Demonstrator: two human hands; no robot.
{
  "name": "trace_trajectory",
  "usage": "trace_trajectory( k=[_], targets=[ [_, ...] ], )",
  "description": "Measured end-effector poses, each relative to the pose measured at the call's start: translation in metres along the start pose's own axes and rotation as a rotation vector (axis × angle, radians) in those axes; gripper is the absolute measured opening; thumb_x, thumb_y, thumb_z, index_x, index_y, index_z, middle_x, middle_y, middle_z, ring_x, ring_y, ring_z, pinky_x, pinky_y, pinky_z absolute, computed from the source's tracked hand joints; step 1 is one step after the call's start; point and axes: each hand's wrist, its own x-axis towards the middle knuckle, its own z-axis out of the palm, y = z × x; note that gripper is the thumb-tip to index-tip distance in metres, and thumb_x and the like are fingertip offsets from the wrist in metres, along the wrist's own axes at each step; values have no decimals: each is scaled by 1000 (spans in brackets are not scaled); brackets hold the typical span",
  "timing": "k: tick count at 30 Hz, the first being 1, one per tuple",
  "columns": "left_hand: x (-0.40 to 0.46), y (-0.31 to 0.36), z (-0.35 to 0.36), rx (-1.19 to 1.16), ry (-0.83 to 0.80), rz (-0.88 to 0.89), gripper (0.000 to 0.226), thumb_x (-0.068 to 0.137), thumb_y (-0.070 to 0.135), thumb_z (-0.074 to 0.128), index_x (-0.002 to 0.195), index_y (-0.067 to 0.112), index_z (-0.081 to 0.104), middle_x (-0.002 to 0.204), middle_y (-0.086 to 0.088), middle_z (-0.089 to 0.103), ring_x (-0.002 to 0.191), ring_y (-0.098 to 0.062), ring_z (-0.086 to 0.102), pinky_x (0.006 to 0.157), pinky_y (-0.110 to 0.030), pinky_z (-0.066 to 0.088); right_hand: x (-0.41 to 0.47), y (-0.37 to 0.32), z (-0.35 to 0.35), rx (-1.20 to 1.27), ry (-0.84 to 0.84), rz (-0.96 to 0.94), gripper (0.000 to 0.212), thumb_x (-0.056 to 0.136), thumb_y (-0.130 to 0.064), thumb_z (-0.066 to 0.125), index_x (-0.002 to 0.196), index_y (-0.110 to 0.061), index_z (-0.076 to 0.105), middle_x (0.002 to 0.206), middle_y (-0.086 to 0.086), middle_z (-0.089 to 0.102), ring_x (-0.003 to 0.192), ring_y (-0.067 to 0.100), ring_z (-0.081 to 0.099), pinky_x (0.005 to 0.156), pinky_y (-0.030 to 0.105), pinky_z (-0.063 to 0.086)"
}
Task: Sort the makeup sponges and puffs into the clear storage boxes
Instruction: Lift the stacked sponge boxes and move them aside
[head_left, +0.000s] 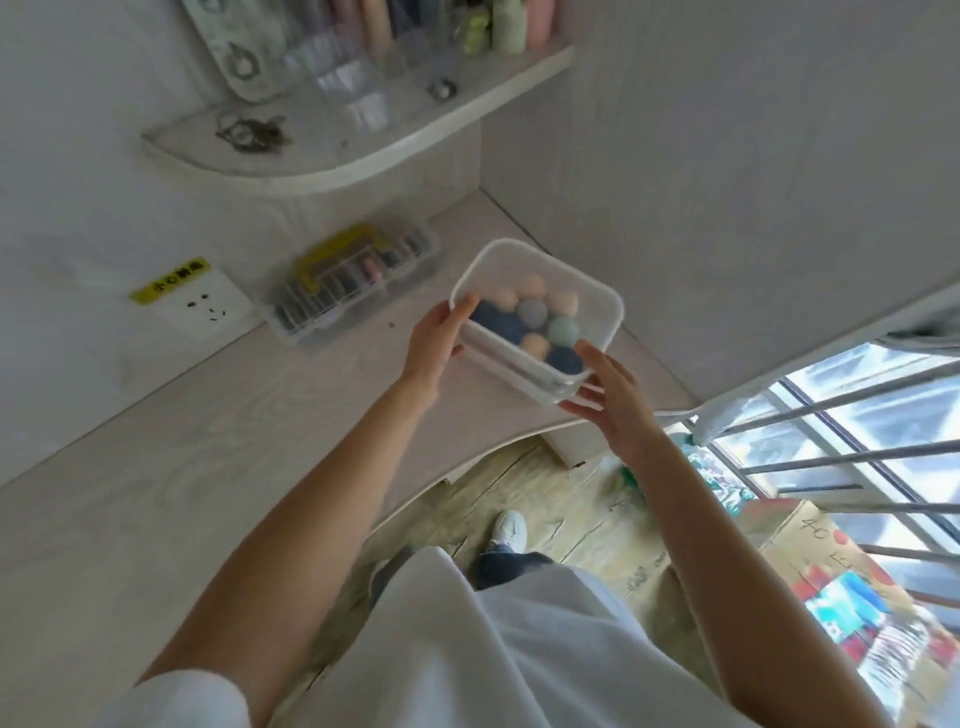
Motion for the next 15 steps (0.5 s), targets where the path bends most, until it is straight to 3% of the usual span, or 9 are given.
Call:
trace_trajectory(
  k=[2, 4, 7, 10, 15],
  targets=[
    [16, 3, 21, 21, -53, 45, 26, 89, 40, 56, 110, 25, 57, 112, -2, 61, 105, -15, 58, 91, -28, 46, 14, -3, -9, 62, 45, 0, 57, 85, -38, 61, 129, -5, 45, 104, 8, 61, 93, 22, 63, 74, 31, 54],
    [27, 6, 39, 45, -40, 86, 45, 87, 41, 59, 125, 18, 51, 118, -8, 59, 103, -16, 59, 87, -22, 46, 28, -8, -8, 115, 90, 1, 65, 79, -45, 67, 129, -8, 47, 117, 11, 60, 102, 23, 62, 74, 29, 54],
    [38, 5, 58, -32, 64, -24, 70, 83, 50, 60, 141, 23, 29, 124, 8, 48, 110, -14, 51, 91, -33, 44, 49, -19, 8, 184, 141, 17, 82, 66, -54, 73, 131, -12, 46, 126, 9, 56, 113, 23, 56, 76, 30, 54],
    [46, 8, 69, -30, 3, -81, 54, 87, 49, 55, 132, 28, 37, 107, 13, 57, 95, -8, 58, 71, -26, 44, 73, -38, 29, 223, 151, 14, 66, 73, -50, 70, 126, -16, 51, 121, 5, 60, 110, 21, 58, 82, 35, 53],
    [77, 20, 58, 16, 31, 1, 57, 86, 49, 57, 135, 26, 42, 125, 3, 57, 106, -15, 58, 77, -26, 46, 101, -61, 54, 144, 57, 14, 59, 78, -51, 66, 124, -17, 53, 119, 4, 61, 108, 23, 59, 82, 37, 53]
  ],
)
